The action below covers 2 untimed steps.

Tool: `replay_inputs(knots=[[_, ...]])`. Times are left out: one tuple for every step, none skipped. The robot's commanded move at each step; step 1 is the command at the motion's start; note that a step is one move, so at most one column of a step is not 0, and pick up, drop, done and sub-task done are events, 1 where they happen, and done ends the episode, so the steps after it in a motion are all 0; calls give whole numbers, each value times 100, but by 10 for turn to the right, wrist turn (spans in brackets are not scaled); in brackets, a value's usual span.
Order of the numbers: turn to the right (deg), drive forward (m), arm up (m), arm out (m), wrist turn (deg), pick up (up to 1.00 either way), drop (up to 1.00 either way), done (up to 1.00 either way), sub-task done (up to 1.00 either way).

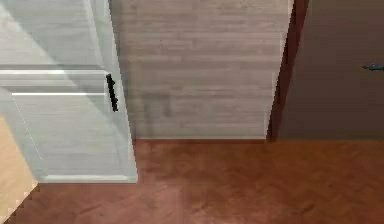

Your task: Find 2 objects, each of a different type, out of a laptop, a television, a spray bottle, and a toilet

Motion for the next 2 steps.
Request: replay_inputs(knots=[[450,0,0,0,0,0,0,0,0],[450,0,0,0,0,0,0,0,0]])
